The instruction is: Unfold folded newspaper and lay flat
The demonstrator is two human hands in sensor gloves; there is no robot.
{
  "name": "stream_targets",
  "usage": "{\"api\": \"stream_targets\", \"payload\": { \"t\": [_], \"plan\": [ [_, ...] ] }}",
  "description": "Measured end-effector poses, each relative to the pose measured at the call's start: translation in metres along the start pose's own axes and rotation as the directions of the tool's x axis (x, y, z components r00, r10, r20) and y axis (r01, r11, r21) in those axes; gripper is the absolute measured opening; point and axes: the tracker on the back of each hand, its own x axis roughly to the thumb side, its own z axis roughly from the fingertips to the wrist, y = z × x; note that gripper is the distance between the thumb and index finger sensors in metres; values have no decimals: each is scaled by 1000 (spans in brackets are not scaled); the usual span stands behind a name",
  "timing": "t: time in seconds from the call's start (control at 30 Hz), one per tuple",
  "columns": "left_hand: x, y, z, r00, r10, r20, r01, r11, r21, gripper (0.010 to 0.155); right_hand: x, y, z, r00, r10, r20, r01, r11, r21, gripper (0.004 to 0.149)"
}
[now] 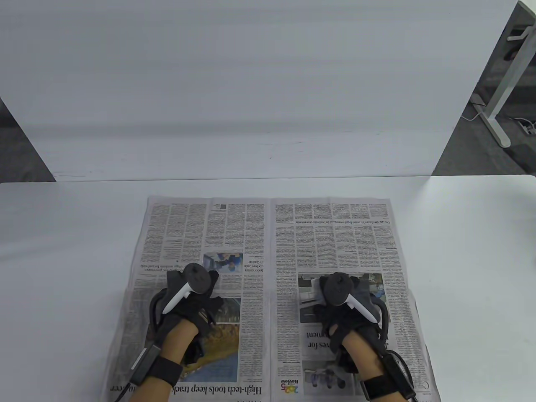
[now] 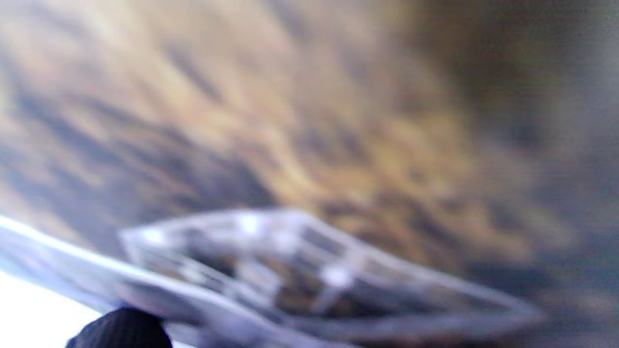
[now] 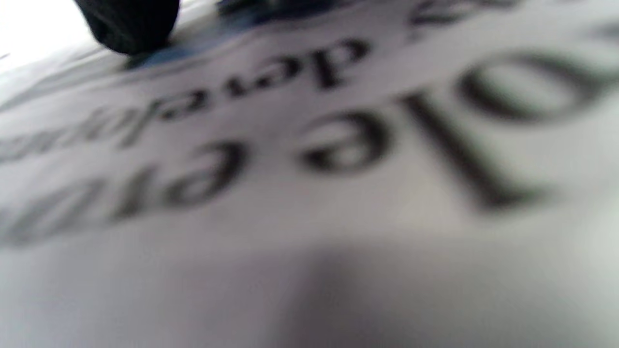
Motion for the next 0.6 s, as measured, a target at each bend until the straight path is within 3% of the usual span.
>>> {"api": "stream_targets", "payload": {
  "t": [0.6],
  "plan": [
    [-65, 19, -4, 970, 144, -195, -134, 989, 64, 71, -68, -22, -6, 973, -119, -196, 108, 992, -64, 74]
  ]
}}
